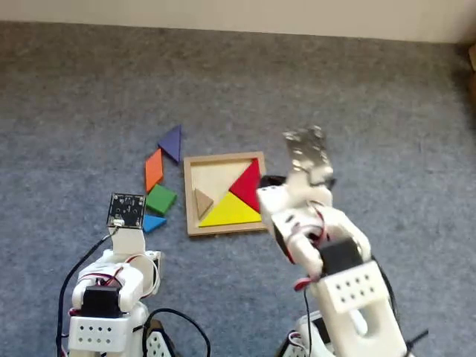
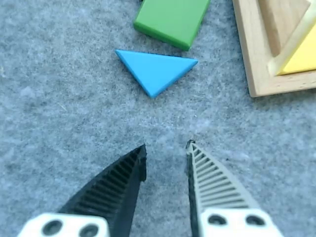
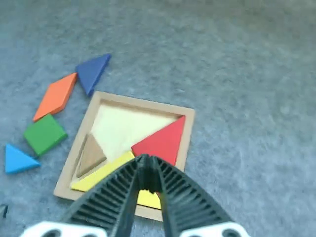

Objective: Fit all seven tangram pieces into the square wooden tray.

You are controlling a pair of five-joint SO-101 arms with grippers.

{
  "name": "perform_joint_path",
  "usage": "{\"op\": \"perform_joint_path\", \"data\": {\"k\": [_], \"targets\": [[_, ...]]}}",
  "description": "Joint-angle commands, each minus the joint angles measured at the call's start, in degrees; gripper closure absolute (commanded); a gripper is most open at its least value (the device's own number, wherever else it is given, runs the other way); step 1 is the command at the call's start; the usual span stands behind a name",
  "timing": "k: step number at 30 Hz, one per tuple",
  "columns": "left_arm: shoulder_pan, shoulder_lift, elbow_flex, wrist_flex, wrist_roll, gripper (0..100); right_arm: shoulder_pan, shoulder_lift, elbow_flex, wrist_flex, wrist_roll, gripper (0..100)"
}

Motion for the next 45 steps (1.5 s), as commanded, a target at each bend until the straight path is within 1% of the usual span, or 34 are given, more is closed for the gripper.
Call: {"op": "perform_joint_path", "data": {"k": [1, 4, 14, 15, 17, 18, 21, 26, 29, 34, 40, 45], "targets": [[-0.8, -2.5, 1.1, 0.4, 0.4, 86, 3.4, -8.7, 3.2, 0.7, -6.2, 94.2], [-0.8, -2.5, 1.1, 0.4, 0.4, 86, 4.1, -15.0, 8.6, 0.7, -7.6, 91.5], [-0.8, -2.5, 1.1, 0.4, 0.4, 86, 4.9, -37.9, 29.6, 0.7, -7.7, 91.6], [-0.8, -2.5, 1.1, 0.4, 0.4, 86, 5.4, -40.6, 31.7, 0.7, -7.7, 92.9], [-0.8, -2.5, 1.1, 0.4, 0.4, 86, 6.5, -45.2, 35.1, 0.7, -7.5, 98.8], [-0.8, -2.5, 1.1, 0.4, 0.4, 86, 7.2, -45.9, 36.3, 0.7, -7.5, 99.8], [-0.8, -2.5, 1.1, 0.4, 0.4, 86, 9.3, -43.9, 38.3, 0.7, -7.5, 99.3], [-0.8, -2.5, 1.1, 0.4, 0.4, 86, 13.9, -45.0, 41.3, 0.7, -7.5, 99.3], [-0.8, -2.5, 1.1, 0.4, 0.4, 86, 15.0, -45.1, 43.2, 1.6, -7.5, 99.3], [-0.8, -2.5, 1.1, 0.4, 0.4, 86, 14.8, -45.1, 43.4, 9.9, -7.5, 99.3], [-0.8, -2.5, 1.1, 0.4, 0.4, 86, 14.9, -45.1, 43.4, 24.9, -7.5, 99.3], [-0.8, -2.5, 1.1, 0.4, 0.4, 86, 14.9, -45.1, 43.4, 25.9, -7.5, 99.3]]}}
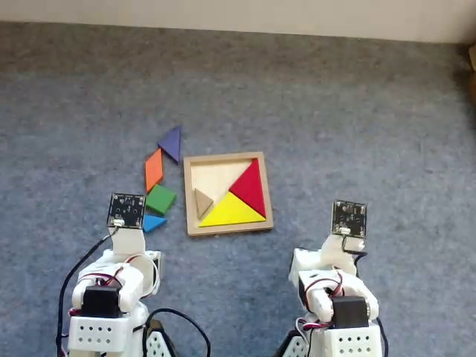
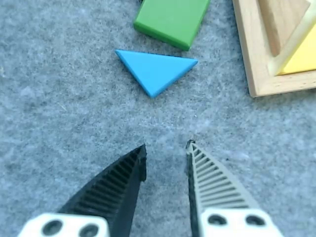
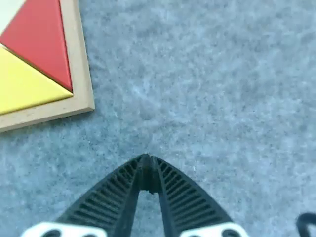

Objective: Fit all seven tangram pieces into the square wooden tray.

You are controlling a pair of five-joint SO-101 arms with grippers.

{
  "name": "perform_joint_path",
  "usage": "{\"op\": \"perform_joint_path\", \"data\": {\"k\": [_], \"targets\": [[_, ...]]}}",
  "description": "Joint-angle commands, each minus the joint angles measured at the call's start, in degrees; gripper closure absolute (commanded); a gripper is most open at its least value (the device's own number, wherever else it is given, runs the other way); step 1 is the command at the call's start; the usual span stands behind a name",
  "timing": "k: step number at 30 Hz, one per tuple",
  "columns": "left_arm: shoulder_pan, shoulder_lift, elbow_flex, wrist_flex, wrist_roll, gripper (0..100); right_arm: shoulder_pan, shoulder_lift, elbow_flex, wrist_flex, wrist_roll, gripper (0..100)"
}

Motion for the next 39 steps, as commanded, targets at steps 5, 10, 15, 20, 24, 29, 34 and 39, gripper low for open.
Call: {"op": "perform_joint_path", "data": {"k": [5, 10, 15, 20, 24, 29, 34, 39], "targets": [[-0.8, -2.5, 1.1, 0.4, 0.4, 86, 0.7, -1.2, 6.4, 0.8, -0.4, 99.3], [-0.8, -2.5, 1.1, 0.4, 0.4, 86, 0.7, -1.2, 6.4, 0.8, -0.4, 99.3], [-0.7, -2.5, 1.1, 0.4, 0.4, 86, 0.7, -1.2, 6.4, 0.8, -0.4, 99.3], [-0.7, -2.5, 1.1, 0.4, 0.4, 86, 0.7, -1.2, 6.4, 0.8, -0.4, 99.3], [-0.9, -2.5, 1.0, 0.4, 0.4, 86, 0.7, -1.2, 6.4, 0.8, -0.4, 99.3], [-1.1, -2.5, -5.1, 1.1, 0.5, 86, 0.7, -1.2, 6.4, 0.8, -0.4, 99.3], [-5.6, -2.5, -6.9, 1.7, 0.2, 86, 0.7, -1.2, 6.4, 0.8, -0.4, 99.3], [-11.0, -2.5, -13.7, -4.6, -5.9, 86, 0.7, -1.2, 6.4, 0.8, -0.4, 99.3]]}}
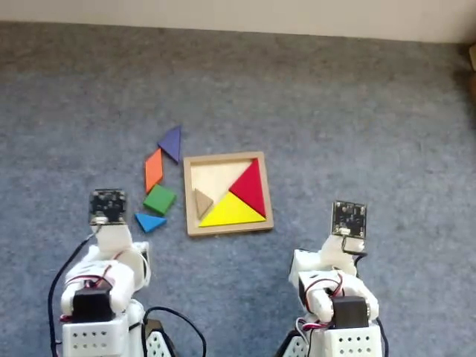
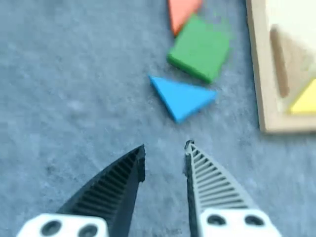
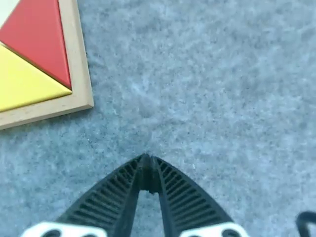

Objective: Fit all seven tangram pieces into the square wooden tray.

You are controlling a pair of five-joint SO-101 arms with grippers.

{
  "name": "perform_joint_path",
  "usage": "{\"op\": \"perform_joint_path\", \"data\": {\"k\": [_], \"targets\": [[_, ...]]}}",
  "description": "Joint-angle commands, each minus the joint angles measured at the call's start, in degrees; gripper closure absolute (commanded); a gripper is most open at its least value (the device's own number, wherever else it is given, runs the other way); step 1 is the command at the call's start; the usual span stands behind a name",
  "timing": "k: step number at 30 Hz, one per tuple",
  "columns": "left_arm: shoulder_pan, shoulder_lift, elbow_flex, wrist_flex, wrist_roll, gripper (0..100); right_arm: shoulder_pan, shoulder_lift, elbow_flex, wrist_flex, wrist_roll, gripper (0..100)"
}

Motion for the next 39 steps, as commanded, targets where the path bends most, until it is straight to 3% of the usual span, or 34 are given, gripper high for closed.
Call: {"op": "perform_joint_path", "data": {"k": [1, 5, 8, 14, 20, 25, 28, 39], "targets": [[-4.6, -2.5, -7.0, -5.9, -8.2, 86, 0.7, -1.0, 6.4, 0.4, -0.4, 99.3], [-5.8, -2.4, -8.3, -10.5, -16.4, 86, 0.7, -1.0, 6.4, 0.4, -0.4, 99.3], [-5.2, -1.9, -9.7, -12.0, -17.1, 86, 0.7, -1.0, 6.4, 0.4, -0.4, 99.3], [-0.8, 1.6, -17.3, -5.2, -19.2, 86, 0.7, -1.0, 6.4, 0.4, -0.4, 99.3], [3.3, 24.7, -29.1, -3.0, -19.3, 85, 0.7, -1.0, 6.4, 0.4, -0.4, 99.3], [3.9, 48.1, -39.3, -3.1, -19.2, 75, 0.7, -1.1, 6.4, 0.4, -0.4, 99.3], [3.9, 59.8, -45.0, -3.3, -19.3, 73, 0.7, -1.1, 6.4, 0.4, -0.4, 99.3], [8.0, 90.0, -59.9, -3.3, -19.3, 73, 0.7, -1.2, 6.4, 0.5, -0.4, 99.3]]}}
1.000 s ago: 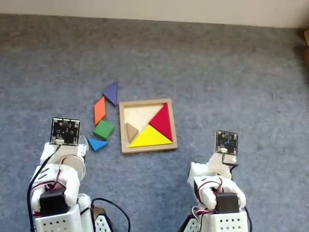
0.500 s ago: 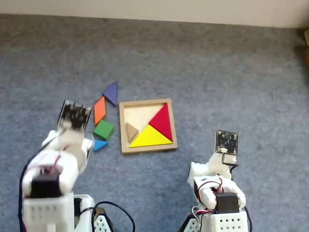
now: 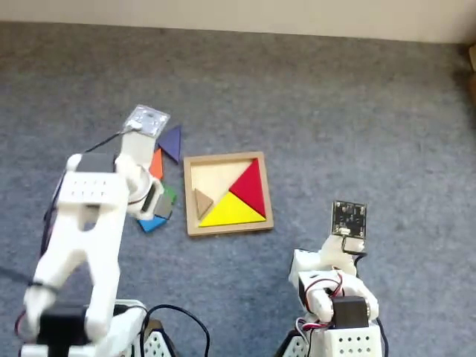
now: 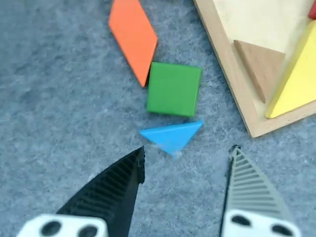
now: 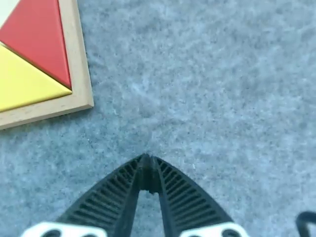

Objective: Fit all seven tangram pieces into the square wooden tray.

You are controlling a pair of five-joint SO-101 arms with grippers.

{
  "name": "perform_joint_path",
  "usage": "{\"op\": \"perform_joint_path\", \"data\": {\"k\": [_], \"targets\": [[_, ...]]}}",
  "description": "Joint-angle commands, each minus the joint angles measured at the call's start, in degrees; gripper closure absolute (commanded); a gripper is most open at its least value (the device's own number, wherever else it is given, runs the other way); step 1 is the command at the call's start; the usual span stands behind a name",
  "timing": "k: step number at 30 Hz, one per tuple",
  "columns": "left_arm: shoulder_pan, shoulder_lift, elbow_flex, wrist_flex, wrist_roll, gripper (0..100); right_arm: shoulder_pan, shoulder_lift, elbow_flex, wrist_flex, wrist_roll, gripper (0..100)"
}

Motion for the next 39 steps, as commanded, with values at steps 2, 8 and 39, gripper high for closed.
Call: {"op": "perform_joint_path", "data": {"k": [2, 8, 39], "targets": [[2.2, 8.5, -7.9, -0.4, -0.5, 73, 0.7, -1.2, 6.4, 0.5, -0.4, 99.3], [2.0, 18.5, -13.6, -1.1, -0.6, 73, 0.7, -1.3, 6.5, 0.5, -0.5, 99.3], [2.2, 34.1, -25.8, 2.3, -0.2, 83, 0.7, -1.4, 6.7, 0.5, -0.4, 99.3]]}}
